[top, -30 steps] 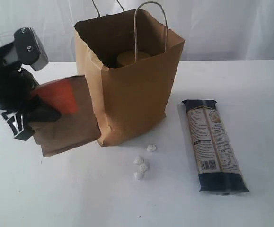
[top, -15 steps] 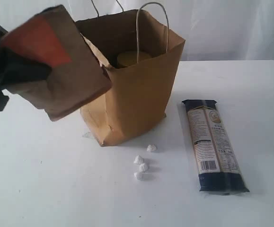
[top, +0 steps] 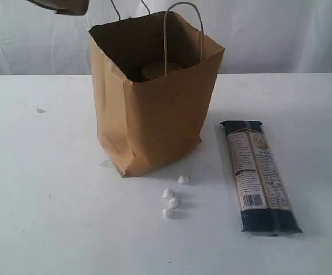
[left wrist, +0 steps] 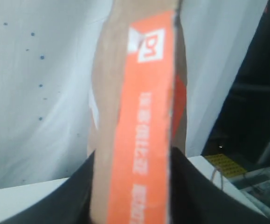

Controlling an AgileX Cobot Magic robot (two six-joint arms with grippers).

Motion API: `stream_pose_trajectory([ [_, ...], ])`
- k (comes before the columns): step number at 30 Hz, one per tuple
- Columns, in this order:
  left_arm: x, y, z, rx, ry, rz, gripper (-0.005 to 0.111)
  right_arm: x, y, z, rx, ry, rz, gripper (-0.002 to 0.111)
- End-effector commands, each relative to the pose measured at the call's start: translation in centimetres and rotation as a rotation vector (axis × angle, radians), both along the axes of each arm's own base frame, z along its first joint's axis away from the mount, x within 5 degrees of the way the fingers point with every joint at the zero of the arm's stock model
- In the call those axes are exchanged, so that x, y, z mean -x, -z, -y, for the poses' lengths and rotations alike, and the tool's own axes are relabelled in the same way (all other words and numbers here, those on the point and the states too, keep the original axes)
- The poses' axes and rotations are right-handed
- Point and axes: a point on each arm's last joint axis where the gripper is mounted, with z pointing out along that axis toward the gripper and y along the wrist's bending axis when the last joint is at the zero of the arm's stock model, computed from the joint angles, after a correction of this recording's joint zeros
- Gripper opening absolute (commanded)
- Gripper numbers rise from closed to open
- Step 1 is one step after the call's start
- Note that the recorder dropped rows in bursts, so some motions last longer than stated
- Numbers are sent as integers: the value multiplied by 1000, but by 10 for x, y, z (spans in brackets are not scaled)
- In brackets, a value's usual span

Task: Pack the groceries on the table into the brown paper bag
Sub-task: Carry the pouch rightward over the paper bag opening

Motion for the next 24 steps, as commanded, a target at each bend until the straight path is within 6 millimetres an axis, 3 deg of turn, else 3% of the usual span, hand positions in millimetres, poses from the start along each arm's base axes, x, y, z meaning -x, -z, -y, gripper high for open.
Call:
stream_pose_trajectory([
  [1, -3, -18, 21, 38, 221, 21, 0, 0, 0, 0, 11, -7, 12, 0],
  [6, -27, -26, 32, -81, 251, 117, 0, 0, 0, 0, 11, -7, 12, 0],
  [10, -53, -15, 44, -114, 303, 91, 0, 0, 0, 0, 11, -7, 12, 0],
  [17, -69, -3, 63, -136, 483, 76, 0, 0, 0, 0, 11, -7, 12, 0],
  [24, -85, 7, 61, -143, 401, 38, 0, 0, 0, 0, 11, -7, 12, 0],
])
